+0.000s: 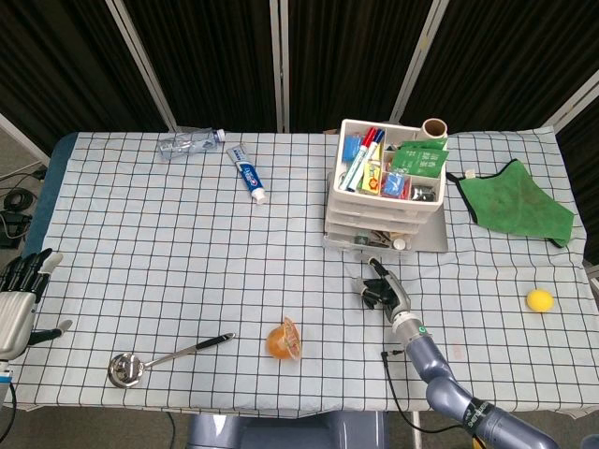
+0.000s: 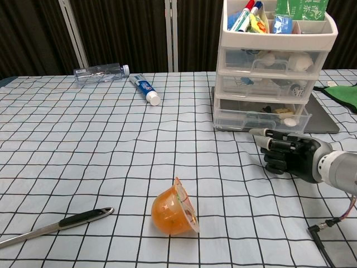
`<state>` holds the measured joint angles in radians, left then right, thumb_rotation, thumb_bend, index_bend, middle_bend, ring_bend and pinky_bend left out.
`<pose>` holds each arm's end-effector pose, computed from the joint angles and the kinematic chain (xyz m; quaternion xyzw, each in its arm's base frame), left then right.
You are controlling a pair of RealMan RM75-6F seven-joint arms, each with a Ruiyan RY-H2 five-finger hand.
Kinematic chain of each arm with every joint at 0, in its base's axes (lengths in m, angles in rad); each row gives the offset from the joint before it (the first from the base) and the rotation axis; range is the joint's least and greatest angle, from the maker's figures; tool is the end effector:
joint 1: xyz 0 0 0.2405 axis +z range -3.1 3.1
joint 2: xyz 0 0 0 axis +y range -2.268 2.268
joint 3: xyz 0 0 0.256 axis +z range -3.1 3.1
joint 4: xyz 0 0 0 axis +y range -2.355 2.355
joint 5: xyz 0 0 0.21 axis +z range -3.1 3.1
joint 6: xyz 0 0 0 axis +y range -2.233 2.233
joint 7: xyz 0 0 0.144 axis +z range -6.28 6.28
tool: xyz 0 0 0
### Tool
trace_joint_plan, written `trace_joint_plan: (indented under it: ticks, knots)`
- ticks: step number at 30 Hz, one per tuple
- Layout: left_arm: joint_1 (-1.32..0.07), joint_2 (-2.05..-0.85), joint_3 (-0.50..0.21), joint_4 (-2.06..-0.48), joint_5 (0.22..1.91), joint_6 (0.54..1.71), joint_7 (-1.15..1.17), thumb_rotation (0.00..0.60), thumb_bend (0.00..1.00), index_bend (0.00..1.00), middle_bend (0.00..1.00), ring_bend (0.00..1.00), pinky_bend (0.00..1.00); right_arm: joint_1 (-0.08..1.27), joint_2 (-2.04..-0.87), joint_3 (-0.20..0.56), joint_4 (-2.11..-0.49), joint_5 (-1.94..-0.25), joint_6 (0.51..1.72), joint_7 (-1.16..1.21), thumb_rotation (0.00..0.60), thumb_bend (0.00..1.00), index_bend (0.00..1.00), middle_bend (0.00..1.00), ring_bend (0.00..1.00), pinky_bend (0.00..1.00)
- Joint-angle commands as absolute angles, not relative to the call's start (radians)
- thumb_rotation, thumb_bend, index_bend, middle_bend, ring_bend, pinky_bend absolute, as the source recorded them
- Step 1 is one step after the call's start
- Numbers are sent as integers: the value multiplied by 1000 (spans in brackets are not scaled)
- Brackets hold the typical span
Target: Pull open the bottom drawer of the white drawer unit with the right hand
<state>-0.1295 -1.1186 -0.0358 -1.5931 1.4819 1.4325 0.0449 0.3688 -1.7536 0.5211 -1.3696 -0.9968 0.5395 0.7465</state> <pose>-0.3131 0.1922 0.1534 -0.6210 -0.3778 -0.3611 0.5841 -0.2138 -0.3105 -0.0668 0.1880 -0.8569 0.4615 0.1323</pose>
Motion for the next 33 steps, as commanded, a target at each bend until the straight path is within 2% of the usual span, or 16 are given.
trace_joint_plan:
  ticks: [1, 8, 16, 22, 33]
  knots:
    - [-129, -1119, -35, -1594, 1484, 1433, 46, 600, 55, 0, 0, 0, 0, 344, -1754, 481, -1413, -1090, 655, 701, 600, 485, 187, 959, 941, 883]
    - [-126, -1117, -33, -1598, 1493, 1443, 47, 600, 55, 0, 0, 0, 0, 339, -1751, 417, -1435, -1205, 850, 542, 600, 485, 218, 958, 941, 883]
    - [-122, -1114, -33, -1603, 1498, 1453, 49, 600, 55, 0, 0, 0, 0, 364, -1741, 386, -1442, -1209, 1012, 231, 600, 484, 255, 959, 941, 883]
    - [-120, -1113, -34, -1605, 1497, 1456, 49, 600, 55, 0, 0, 0, 0, 402, -1740, 379, -1417, -1161, 1083, -35, 600, 483, 273, 959, 941, 883]
    - [-121, -1111, -34, -1606, 1496, 1455, 50, 600, 55, 0, 0, 0, 0, 447, -1739, 386, -1395, -1077, 1099, -184, 600, 483, 273, 959, 941, 883]
